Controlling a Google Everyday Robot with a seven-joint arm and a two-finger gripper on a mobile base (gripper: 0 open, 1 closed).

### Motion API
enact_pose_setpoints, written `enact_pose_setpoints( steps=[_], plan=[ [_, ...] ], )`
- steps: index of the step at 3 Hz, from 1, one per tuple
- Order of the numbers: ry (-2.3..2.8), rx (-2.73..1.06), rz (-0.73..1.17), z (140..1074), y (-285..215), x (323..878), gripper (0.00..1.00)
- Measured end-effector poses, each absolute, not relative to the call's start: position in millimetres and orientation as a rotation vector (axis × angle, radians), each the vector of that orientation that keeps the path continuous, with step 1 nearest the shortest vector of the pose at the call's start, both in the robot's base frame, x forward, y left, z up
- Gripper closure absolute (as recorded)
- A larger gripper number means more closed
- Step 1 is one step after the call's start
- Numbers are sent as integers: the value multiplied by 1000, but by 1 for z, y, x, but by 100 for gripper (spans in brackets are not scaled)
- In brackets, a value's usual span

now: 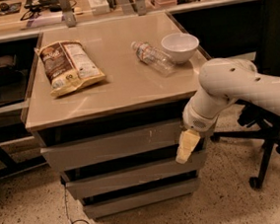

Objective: Open top drawer

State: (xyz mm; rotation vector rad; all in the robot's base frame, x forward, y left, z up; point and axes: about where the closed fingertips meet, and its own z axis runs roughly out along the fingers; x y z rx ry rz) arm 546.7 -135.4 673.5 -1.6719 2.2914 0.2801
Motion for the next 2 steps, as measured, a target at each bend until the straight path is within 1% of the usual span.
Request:
enact_pose_setpoints(
  steps=[2],
  plan=[
    [2305, -1696, 320, 656, -131, 542, 0]
  ],
)
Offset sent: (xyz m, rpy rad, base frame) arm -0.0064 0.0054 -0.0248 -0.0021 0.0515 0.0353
